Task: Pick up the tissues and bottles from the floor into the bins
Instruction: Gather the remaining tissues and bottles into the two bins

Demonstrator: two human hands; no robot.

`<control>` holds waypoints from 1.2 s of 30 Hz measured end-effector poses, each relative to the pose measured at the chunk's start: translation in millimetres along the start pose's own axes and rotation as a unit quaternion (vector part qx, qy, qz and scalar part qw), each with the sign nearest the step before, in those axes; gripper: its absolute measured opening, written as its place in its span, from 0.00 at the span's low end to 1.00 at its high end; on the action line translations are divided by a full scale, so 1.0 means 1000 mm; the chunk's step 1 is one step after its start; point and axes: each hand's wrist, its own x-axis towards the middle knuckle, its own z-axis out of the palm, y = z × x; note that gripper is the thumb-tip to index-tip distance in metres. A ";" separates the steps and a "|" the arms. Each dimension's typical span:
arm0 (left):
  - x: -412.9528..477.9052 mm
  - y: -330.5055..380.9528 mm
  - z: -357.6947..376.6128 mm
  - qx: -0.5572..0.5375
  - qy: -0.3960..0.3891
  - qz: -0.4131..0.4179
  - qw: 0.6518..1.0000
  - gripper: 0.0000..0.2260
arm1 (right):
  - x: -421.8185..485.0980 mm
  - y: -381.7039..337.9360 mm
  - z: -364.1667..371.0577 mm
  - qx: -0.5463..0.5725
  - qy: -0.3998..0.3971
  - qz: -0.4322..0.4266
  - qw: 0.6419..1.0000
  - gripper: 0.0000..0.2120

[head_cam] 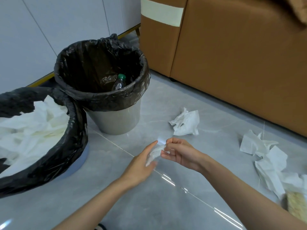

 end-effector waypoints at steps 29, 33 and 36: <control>0.002 -0.048 -0.024 -0.026 0.135 -0.036 0.990 0.31 | 0.018 0.006 -0.025 -0.352 0.145 -0.028 0.924 0.09; -0.009 -0.052 -0.019 -0.007 0.138 -0.045 0.989 0.30 | 0.011 0.015 -0.022 -0.225 0.123 0.021 0.966 0.04; -0.012 -0.064 -0.018 0.017 0.117 -0.052 0.992 0.31 | 0.015 0.034 -0.028 -0.529 0.148 -0.028 0.835 0.12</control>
